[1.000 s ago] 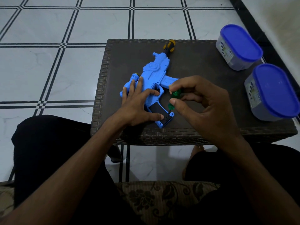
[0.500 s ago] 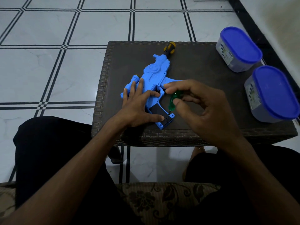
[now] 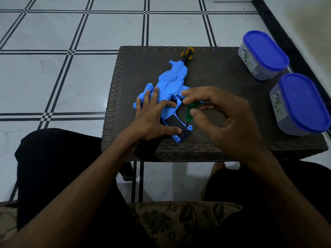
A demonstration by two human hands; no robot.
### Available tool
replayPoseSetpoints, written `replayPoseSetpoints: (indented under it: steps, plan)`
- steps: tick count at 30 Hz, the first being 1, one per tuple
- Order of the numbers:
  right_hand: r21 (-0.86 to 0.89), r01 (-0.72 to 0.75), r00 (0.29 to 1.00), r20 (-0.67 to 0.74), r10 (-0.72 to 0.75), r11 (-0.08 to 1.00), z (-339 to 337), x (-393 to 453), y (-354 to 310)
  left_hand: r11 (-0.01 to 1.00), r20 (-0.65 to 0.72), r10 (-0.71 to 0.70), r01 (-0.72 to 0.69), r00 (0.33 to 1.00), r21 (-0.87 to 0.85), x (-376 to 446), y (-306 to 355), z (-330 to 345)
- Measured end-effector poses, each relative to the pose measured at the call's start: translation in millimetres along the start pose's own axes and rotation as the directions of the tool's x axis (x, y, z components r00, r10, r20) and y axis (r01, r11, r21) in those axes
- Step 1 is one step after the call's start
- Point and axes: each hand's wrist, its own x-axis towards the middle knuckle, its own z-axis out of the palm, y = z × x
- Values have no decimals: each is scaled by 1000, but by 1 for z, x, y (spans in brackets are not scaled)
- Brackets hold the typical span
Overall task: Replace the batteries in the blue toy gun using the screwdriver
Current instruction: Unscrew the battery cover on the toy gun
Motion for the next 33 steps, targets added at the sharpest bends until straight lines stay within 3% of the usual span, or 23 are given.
replayPoseSetpoints:
  steps: [6,11,20,25,33]
  plan:
    - [-4,14,1000,9,-14,1000,1,2,3,1000,7,2,-2,1000,10,-1,1,0]
    - [45,-76,997,-13,77,996,2,0,1,1000,2,-1,1,1000,-11,-1,1,0]
    - [34,-14,1000,18,14,999,1,-1,0,1000,2,-1,1,1000,-1,-1,1,-1]
    - [93,-117,992,-37,121,989,0,-2,2,1000,4,-3,3,1000,-8,-1,1,-1]
    - [37,-82,996,-26,83,996,-2,-2,1,1000,3,-1,2,1000,-12,-1,2,-1]
